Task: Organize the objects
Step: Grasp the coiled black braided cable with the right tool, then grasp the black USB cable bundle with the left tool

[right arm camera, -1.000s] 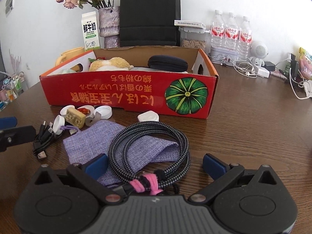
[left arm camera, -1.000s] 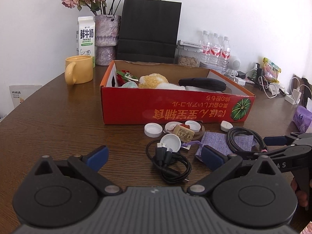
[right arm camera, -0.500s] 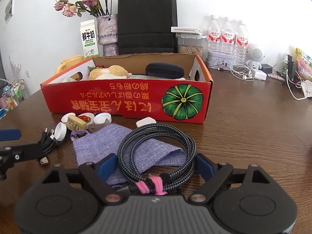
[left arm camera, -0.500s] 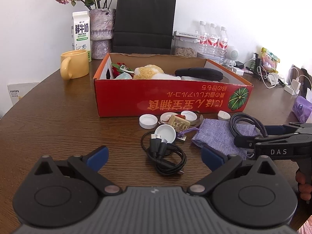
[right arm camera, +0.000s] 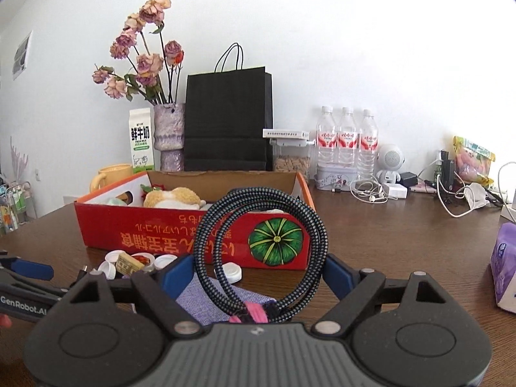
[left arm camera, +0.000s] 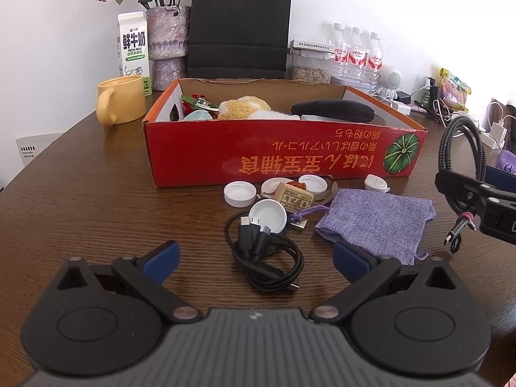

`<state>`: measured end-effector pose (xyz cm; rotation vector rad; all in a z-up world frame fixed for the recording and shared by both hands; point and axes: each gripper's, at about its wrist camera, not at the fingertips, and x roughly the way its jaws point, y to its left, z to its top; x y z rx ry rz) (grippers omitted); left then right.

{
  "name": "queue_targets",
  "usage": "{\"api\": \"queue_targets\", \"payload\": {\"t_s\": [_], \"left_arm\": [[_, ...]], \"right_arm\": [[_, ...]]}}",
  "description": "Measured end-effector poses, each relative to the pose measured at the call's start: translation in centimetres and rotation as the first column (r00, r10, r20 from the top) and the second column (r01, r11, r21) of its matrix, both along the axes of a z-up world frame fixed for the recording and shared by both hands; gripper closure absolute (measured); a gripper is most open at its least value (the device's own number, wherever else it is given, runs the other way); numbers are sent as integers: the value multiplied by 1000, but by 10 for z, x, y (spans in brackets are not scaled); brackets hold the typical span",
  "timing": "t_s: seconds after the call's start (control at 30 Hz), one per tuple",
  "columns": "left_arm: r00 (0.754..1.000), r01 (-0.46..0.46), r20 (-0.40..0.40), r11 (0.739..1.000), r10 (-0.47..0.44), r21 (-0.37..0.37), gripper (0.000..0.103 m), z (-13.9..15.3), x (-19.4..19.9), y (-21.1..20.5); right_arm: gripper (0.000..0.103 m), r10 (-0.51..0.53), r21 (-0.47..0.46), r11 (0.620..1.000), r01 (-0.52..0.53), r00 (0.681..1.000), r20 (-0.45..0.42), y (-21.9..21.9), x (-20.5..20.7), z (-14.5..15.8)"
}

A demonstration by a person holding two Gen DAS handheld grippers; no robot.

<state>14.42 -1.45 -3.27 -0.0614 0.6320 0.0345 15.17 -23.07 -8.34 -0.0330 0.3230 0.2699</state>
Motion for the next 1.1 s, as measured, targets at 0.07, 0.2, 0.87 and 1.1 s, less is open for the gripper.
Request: {"api": "queue_targets", "payload": {"t_s": [0.07, 0.2, 0.87, 1.1], "left_arm": [[1000, -14, 1, 1000, 14, -2, 0, -1, 1, 0], [1000, -25, 4, 1000, 25, -12, 2, -3, 2, -1], [995, -45, 81, 998, 49, -48, 59, 11, -23, 18], [990, -70, 124, 997, 74, -44, 59, 21, -27, 27]], "right_arm": [[17, 0, 7, 1000, 0, 1000, 20, -1, -3, 1], [17, 0, 10, 1000, 0, 999, 33, -2, -5, 2], [17, -3, 13, 1000, 2, 999, 52, -3, -9, 2], [17, 2, 3, 1000, -2, 999, 47, -1, -9, 2]]}}
